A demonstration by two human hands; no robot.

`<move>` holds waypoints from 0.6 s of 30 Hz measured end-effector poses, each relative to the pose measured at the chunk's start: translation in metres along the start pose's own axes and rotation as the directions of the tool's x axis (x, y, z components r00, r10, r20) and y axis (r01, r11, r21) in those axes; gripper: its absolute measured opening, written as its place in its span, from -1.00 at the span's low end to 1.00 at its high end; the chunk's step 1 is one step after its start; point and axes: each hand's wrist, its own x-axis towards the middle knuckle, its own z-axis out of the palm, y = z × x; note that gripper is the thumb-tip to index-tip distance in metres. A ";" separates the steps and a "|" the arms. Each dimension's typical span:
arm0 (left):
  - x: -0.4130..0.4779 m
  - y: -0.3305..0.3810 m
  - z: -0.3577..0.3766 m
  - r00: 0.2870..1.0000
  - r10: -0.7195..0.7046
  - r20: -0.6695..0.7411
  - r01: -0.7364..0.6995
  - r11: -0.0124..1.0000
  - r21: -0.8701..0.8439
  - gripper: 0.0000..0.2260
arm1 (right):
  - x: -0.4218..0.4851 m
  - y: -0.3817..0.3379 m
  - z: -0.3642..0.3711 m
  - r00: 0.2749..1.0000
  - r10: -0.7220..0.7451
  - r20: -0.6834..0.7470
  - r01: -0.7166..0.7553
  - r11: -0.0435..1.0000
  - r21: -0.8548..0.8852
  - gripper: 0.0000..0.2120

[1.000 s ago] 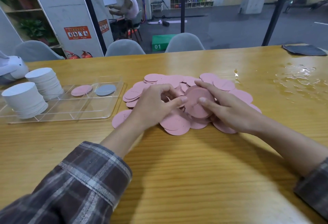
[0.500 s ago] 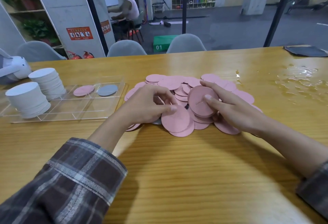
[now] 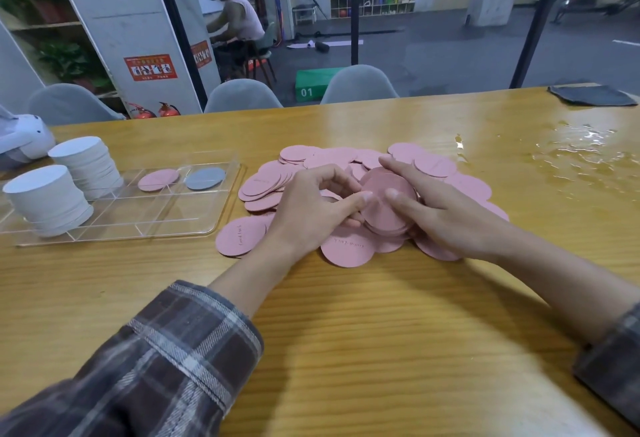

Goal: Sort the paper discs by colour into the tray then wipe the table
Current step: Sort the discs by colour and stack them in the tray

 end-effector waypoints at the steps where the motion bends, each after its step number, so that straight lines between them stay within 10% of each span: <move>1: 0.000 0.001 -0.001 1.000 0.002 0.004 -0.002 1.000 0.002 -0.88 | 0.000 0.000 0.000 1.000 -0.011 0.007 0.011 0.999 -0.030 -0.44; 13: 0.002 0.002 -0.036 0.948 -0.029 0.317 -0.165 0.808 0.566 -0.77 | 0.000 0.004 -0.002 0.993 -0.063 -0.099 0.053 0.994 -0.100 -0.49; 18: 0.001 0.003 -0.038 0.940 -0.045 0.337 -0.159 0.818 0.552 -0.79 | -0.001 0.002 0.001 0.992 -0.120 -0.031 0.107 0.957 -0.270 -0.43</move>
